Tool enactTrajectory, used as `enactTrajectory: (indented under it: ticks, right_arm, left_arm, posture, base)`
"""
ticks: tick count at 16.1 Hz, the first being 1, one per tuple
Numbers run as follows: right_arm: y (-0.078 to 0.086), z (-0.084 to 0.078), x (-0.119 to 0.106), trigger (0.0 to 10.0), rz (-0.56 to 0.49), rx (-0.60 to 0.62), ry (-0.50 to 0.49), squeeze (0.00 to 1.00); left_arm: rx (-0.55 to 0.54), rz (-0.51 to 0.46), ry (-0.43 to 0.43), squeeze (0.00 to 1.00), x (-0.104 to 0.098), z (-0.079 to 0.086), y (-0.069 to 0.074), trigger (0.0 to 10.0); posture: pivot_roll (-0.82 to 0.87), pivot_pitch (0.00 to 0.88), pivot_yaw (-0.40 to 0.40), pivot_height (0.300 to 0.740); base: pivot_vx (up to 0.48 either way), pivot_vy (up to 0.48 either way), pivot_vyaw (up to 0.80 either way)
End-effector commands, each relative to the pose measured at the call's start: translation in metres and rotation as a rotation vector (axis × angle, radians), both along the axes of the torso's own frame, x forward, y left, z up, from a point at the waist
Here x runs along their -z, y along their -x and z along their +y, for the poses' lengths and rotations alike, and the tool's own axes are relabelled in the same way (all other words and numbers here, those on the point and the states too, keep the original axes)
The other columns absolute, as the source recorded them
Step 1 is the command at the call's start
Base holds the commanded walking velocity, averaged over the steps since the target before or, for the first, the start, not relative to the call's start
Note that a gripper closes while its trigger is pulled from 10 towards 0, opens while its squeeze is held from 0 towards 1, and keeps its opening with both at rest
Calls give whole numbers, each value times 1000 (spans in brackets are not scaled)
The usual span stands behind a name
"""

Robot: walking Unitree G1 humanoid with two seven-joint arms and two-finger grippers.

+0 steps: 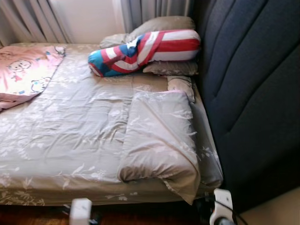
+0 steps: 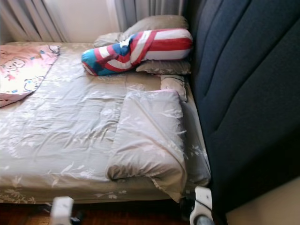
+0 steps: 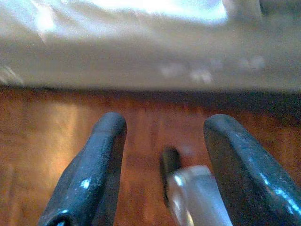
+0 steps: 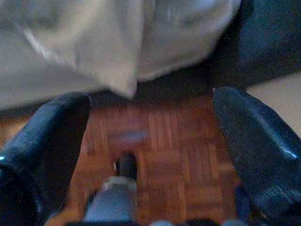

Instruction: Clean up the room

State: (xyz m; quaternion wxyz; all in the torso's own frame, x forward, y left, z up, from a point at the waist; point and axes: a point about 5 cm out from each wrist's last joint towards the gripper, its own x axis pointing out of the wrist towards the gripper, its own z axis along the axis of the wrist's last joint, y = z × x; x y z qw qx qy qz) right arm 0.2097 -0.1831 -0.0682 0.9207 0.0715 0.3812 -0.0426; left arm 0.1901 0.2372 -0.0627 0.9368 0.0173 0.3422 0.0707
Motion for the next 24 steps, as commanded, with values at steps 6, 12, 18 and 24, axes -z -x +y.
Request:
enactTrajectory:
  ticks: [6, 12, 18, 24]
  right_arm:
    - [-47, 9, -39, 10000, -300, -37, -35, 0]
    - [-63, 13, -71, 10000, -563, -16, -29, 0]
    - [-58, 9, -80, 10000, -610, -8, -27, 0]
    - [-62, 12, -85, 10000, -603, -12, -39, 0]
  left_arm:
    - [94, -574, -30, 0, -91, -1, -83, 10000]
    - [165, -729, 1, 0, -120, -30, -68, 10000]
    - [128, -723, 1, 0, -131, -32, -72, 10000]
    - [132, -696, 19, 0, -131, -38, -68, 10000]
  posture:
    - [18, 72, -55, 740]
    - [-1, 38, -57, 740]
    - [-5, 12, -79, 740]
    - [-3, 30, -88, 740]
  base:
    - [0, 0, 0]
    - [0, 0, 0]
    - [0, 0, 0]
    - [0, 160, 0]
